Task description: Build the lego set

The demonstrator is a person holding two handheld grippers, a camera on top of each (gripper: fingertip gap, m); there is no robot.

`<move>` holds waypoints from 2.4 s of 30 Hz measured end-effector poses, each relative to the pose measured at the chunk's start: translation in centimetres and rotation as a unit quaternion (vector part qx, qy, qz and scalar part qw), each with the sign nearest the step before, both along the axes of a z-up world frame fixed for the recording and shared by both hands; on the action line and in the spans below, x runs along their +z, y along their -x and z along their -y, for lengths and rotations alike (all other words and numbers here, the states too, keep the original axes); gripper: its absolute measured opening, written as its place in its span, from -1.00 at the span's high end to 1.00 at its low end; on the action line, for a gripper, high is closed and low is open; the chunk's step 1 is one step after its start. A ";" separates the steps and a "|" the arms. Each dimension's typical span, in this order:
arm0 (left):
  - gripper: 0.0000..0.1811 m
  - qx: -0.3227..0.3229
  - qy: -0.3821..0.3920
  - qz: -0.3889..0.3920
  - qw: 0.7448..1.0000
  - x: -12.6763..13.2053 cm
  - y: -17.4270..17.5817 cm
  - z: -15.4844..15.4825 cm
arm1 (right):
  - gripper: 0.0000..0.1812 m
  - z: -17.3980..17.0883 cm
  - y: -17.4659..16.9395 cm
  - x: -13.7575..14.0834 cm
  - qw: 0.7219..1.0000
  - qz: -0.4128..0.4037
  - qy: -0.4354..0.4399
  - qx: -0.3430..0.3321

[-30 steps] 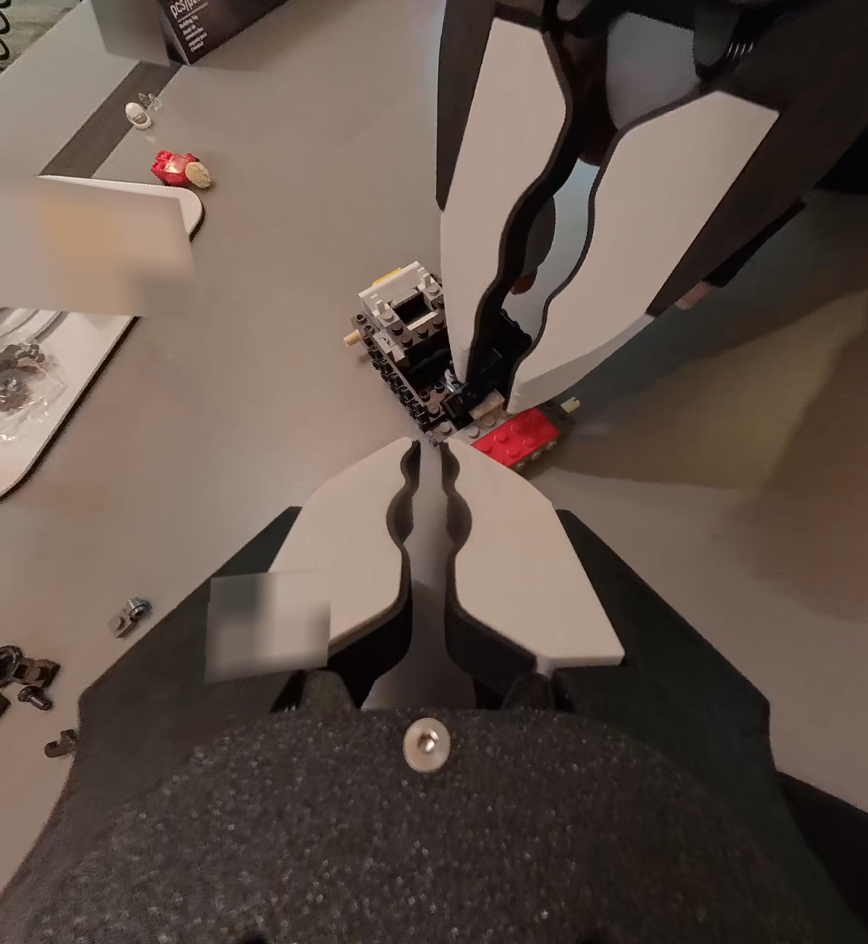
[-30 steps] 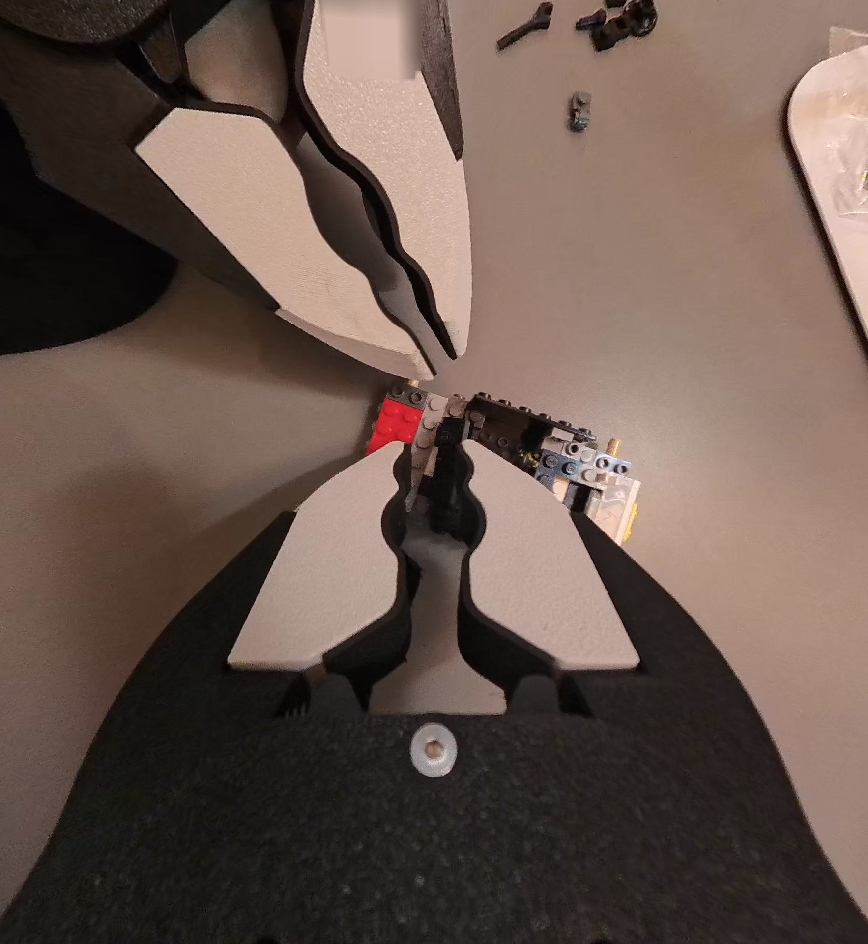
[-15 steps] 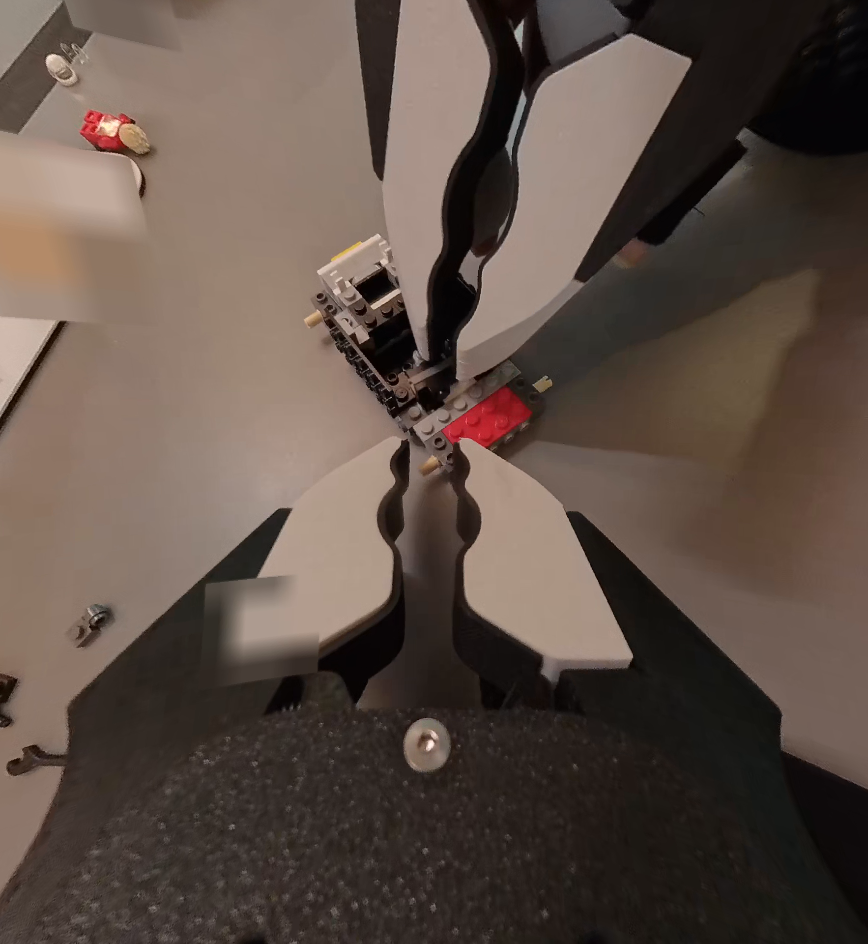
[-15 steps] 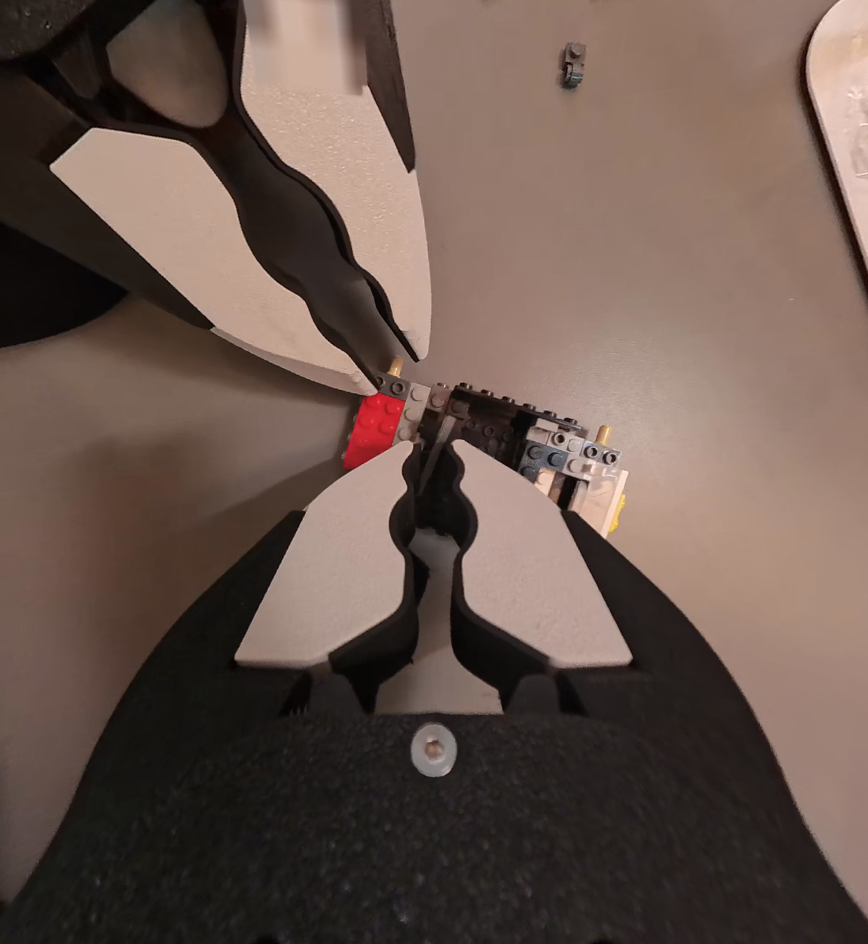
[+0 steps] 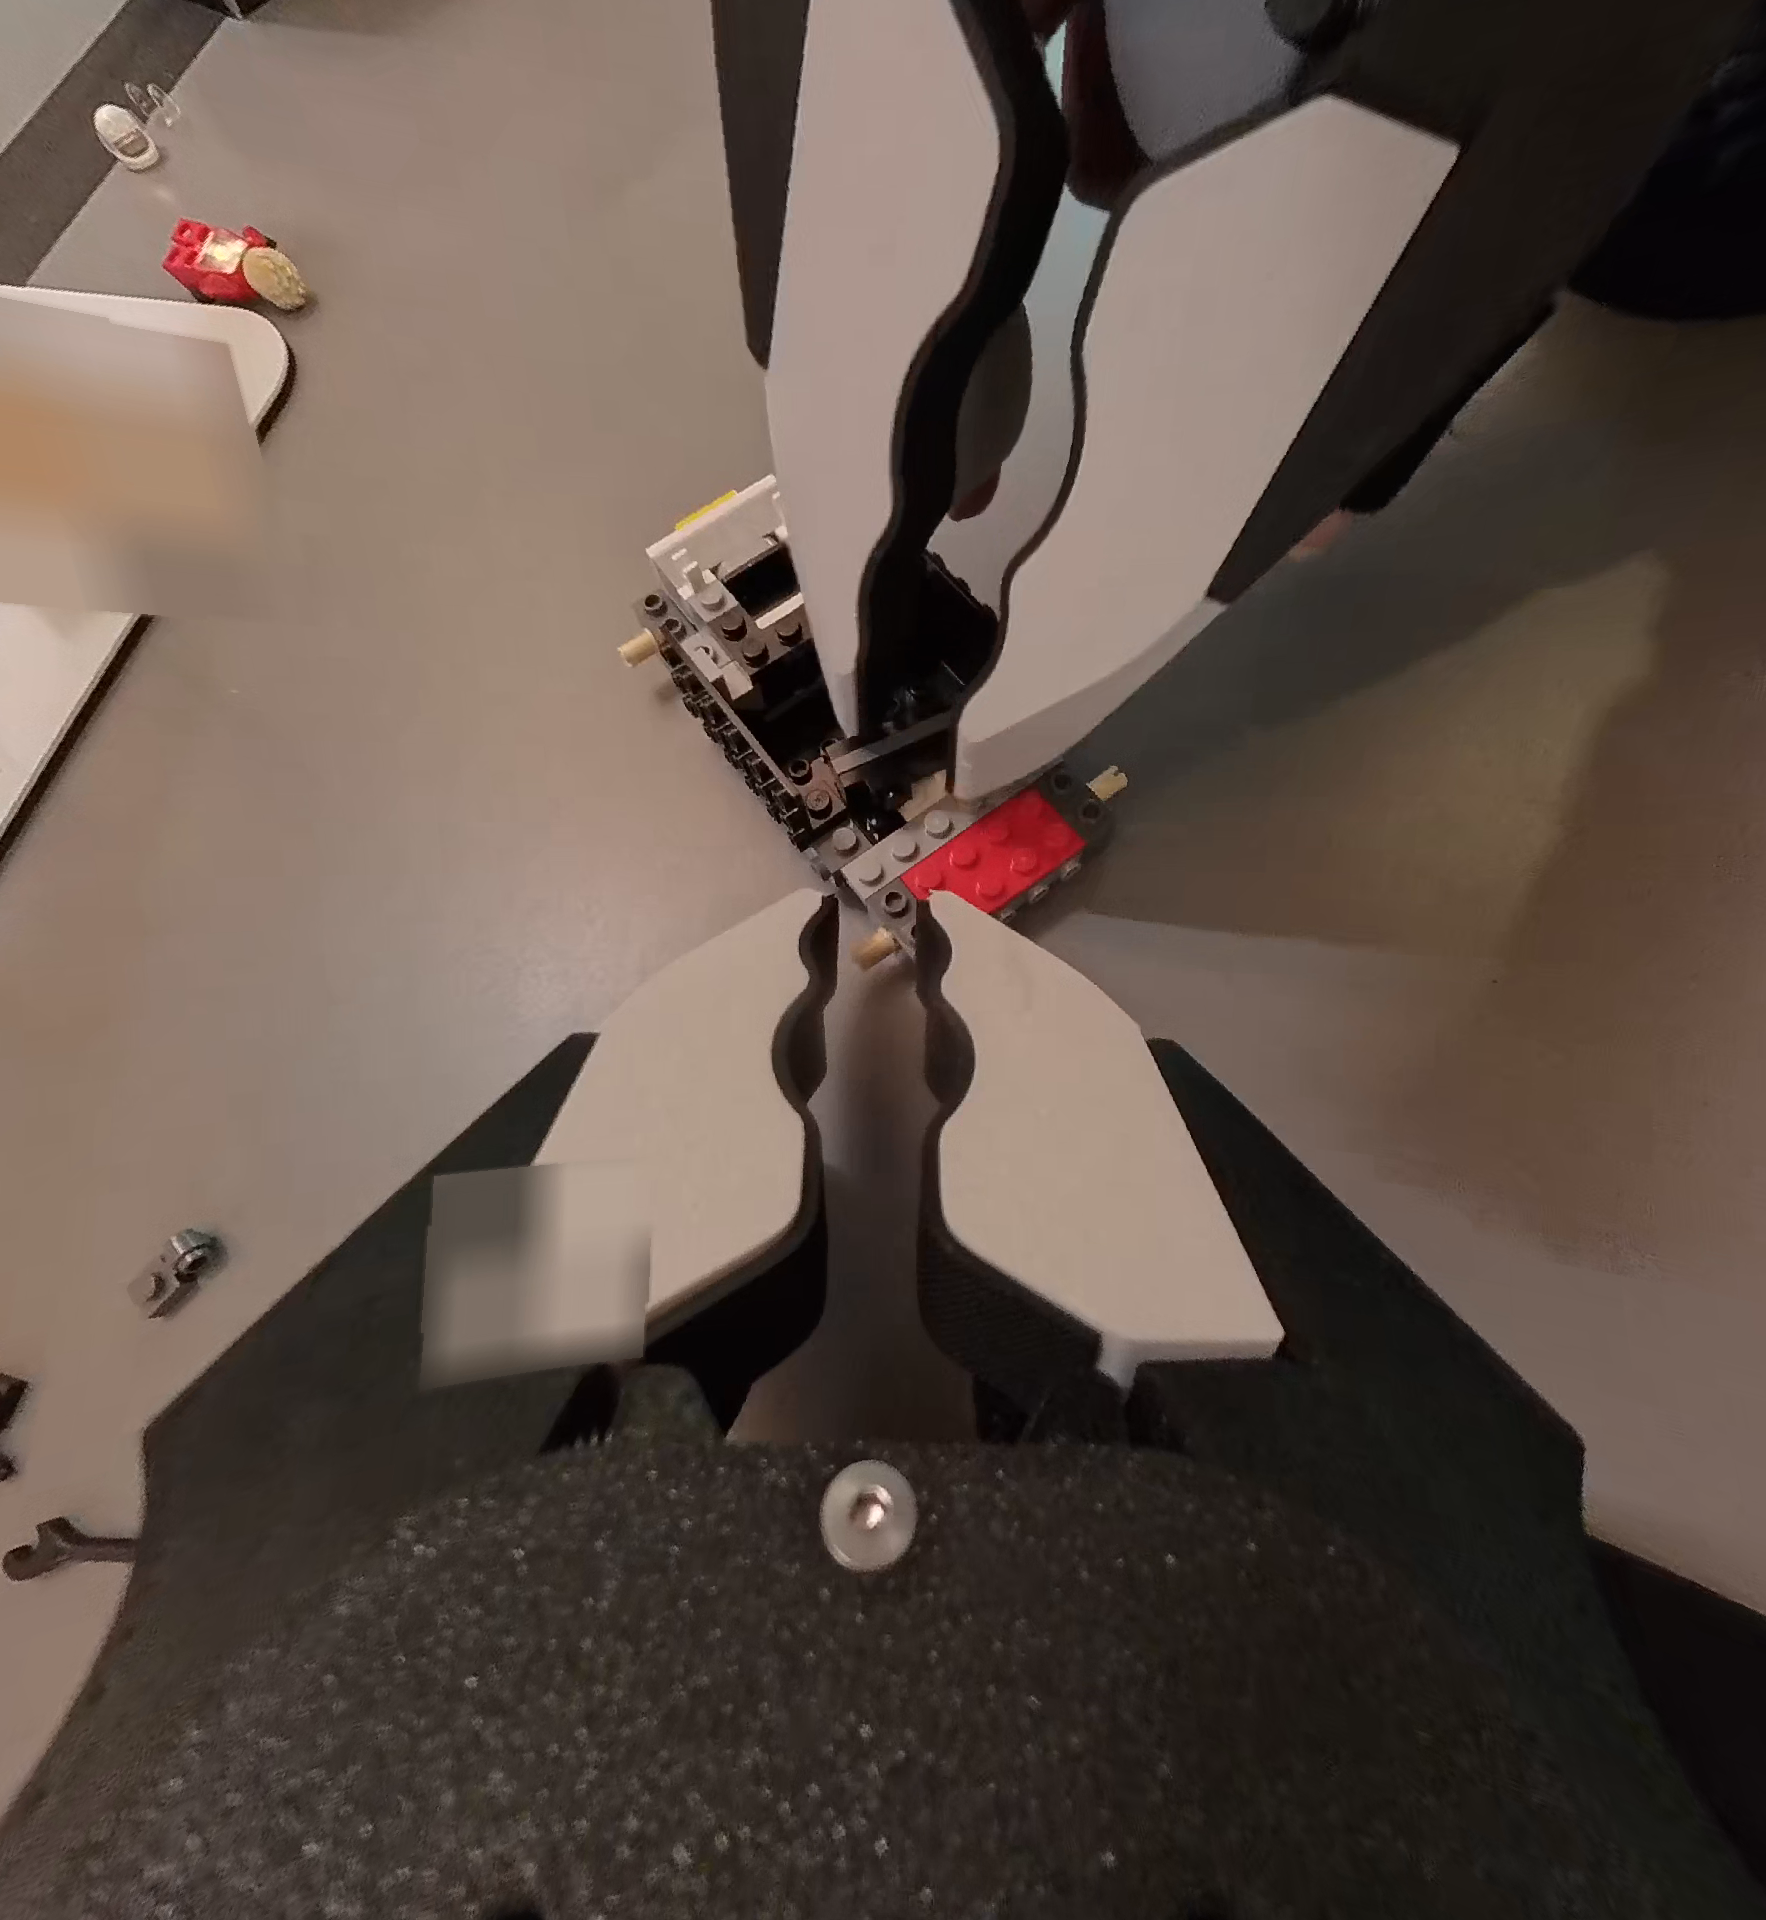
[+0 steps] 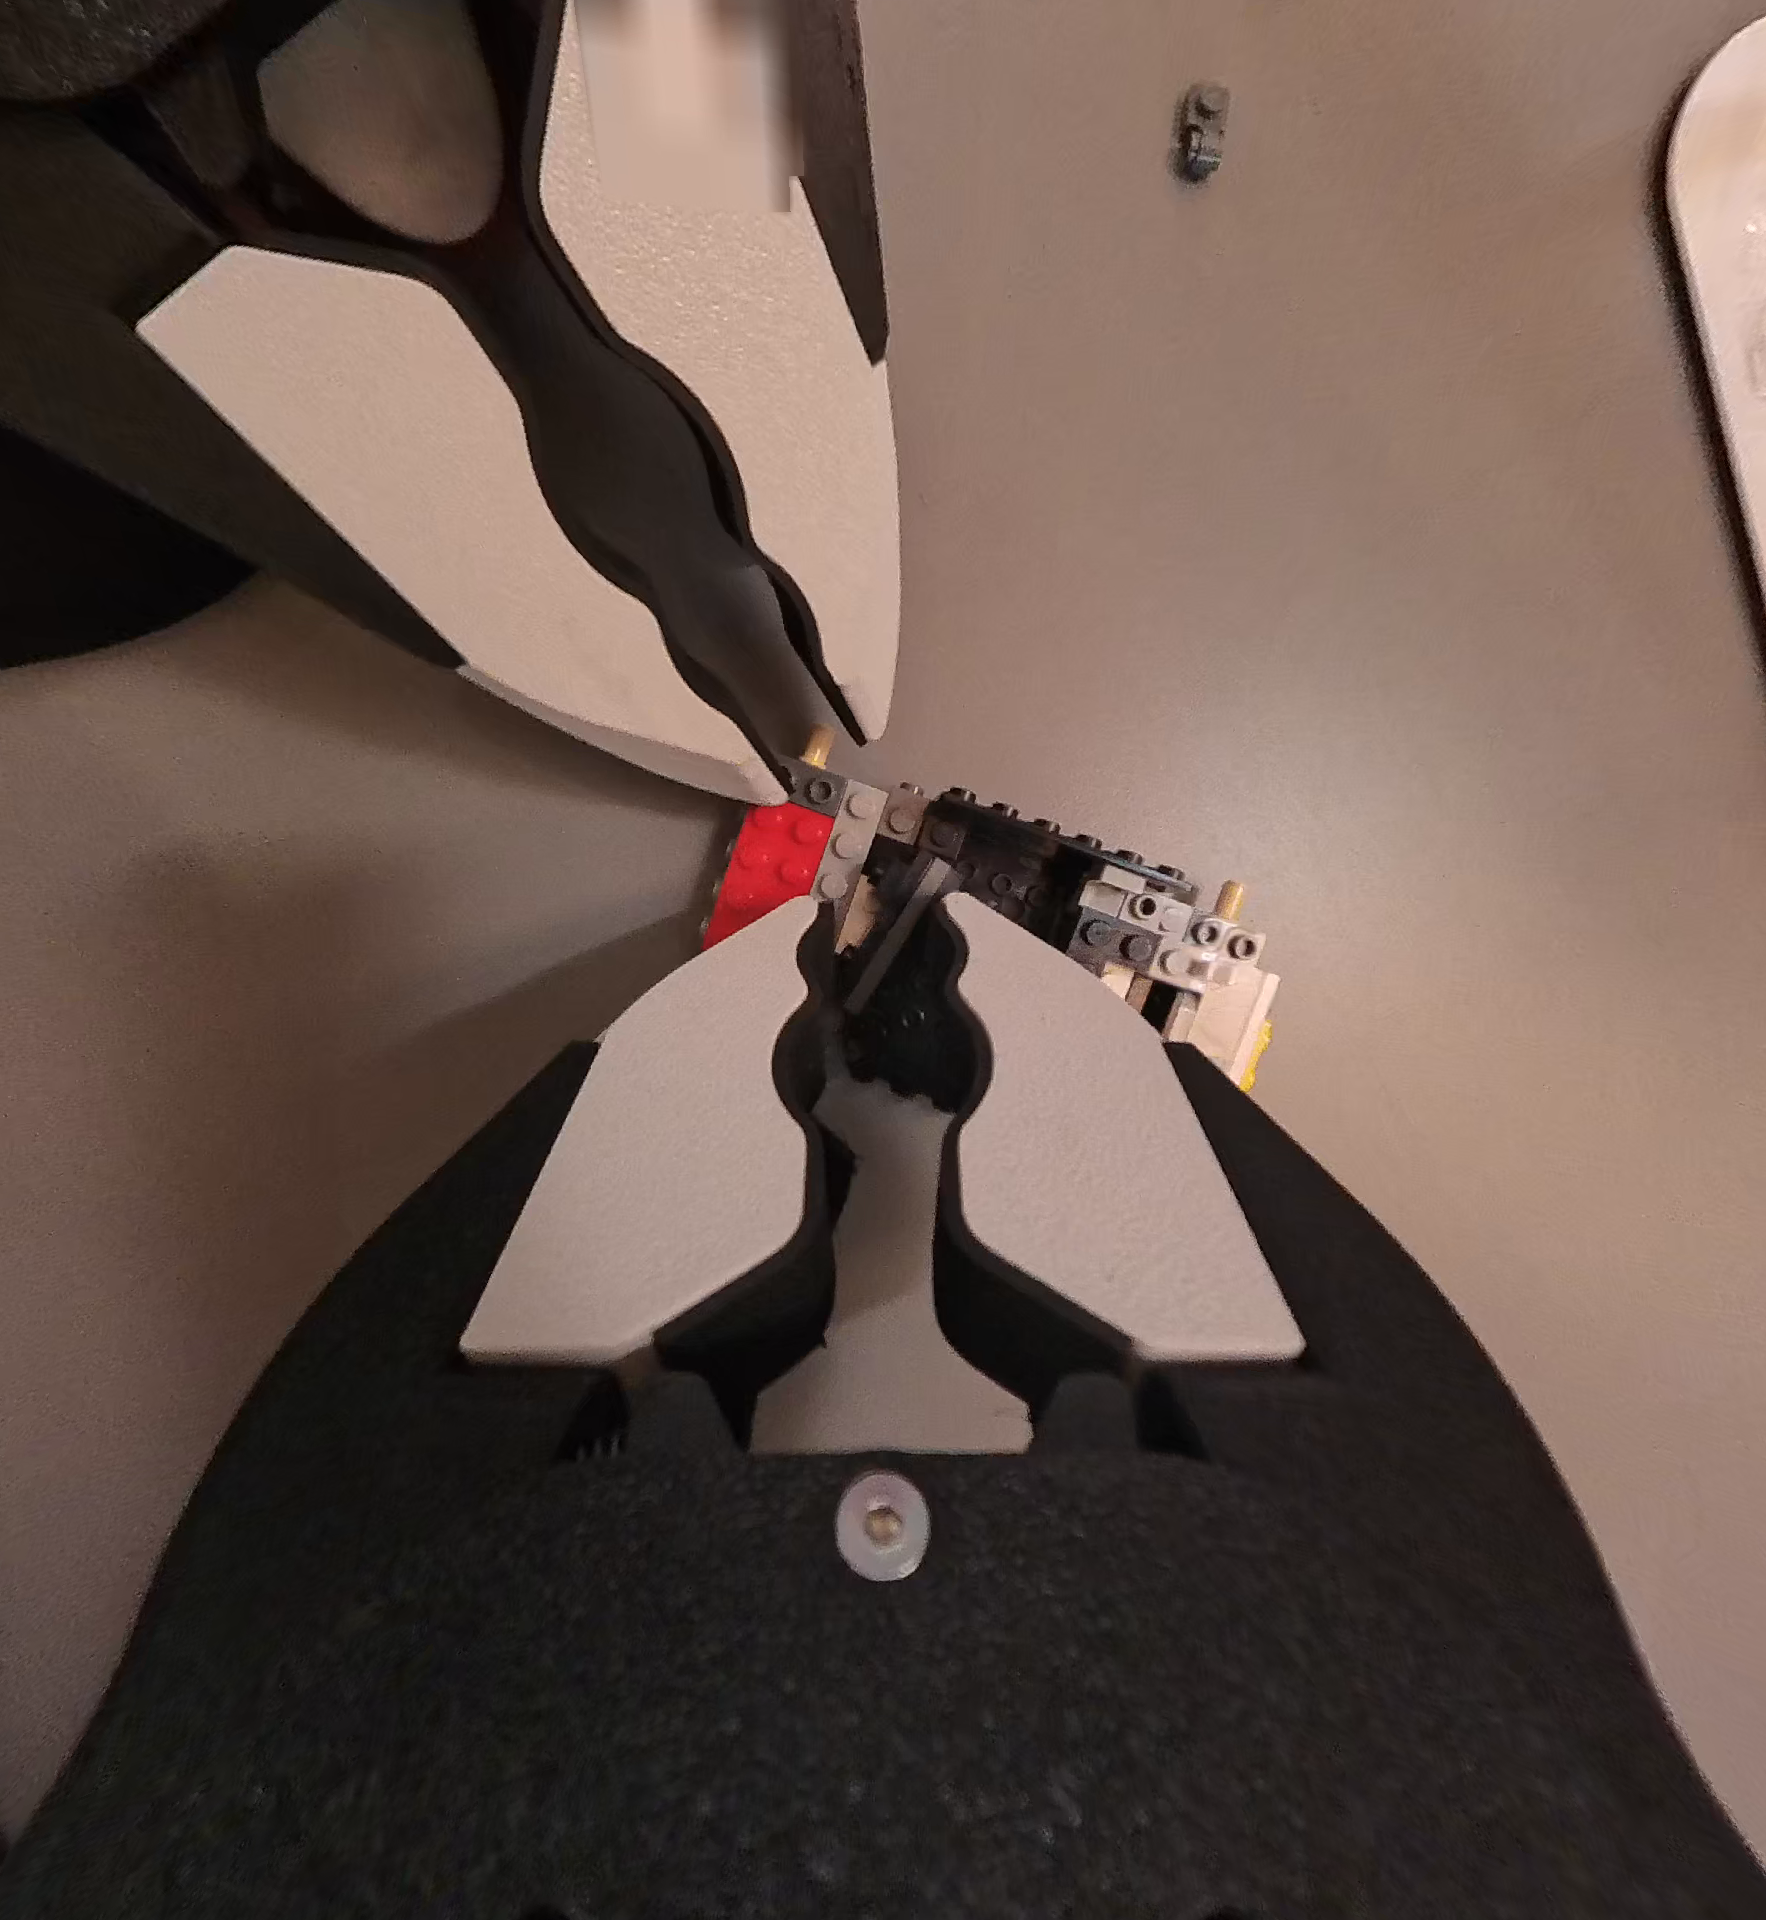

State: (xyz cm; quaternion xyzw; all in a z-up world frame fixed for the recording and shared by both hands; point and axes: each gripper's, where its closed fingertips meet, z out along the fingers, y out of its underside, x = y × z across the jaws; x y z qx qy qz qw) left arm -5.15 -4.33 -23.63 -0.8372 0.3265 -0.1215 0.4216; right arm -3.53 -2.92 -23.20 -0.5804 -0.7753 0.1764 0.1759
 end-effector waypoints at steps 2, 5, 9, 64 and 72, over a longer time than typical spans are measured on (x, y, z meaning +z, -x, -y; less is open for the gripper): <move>0.85 0.000 -0.001 -0.001 1.000 0.0 0.0 0.0 | 0.87 -0.1 0.1 -0.1 1.000 0.001 -0.004 0.000; 0.86 0.000 -0.004 -0.001 1.000 0.1 0.0 0.0 | 0.90 -0.3 0.2 0.0 1.000 0.005 -0.002 0.001; 0.85 -0.001 -0.010 0.000 1.000 0.3 0.2 -0.1 | 1.00 -0.7 0.4 0.9 0.999 -0.023 0.024 -0.008; 0.87 -0.162 -0.270 -0.076 0.946 6.3 -4.3 2.5 | 0.90 4.7 -2.2 5.4 0.895 0.007 0.432 0.112; 0.91 -0.140 -0.133 0.077 0.978 5.6 -3.2 2.6 | 0.74 2.4 -1.5 6.7 0.946 -0.101 0.290 0.101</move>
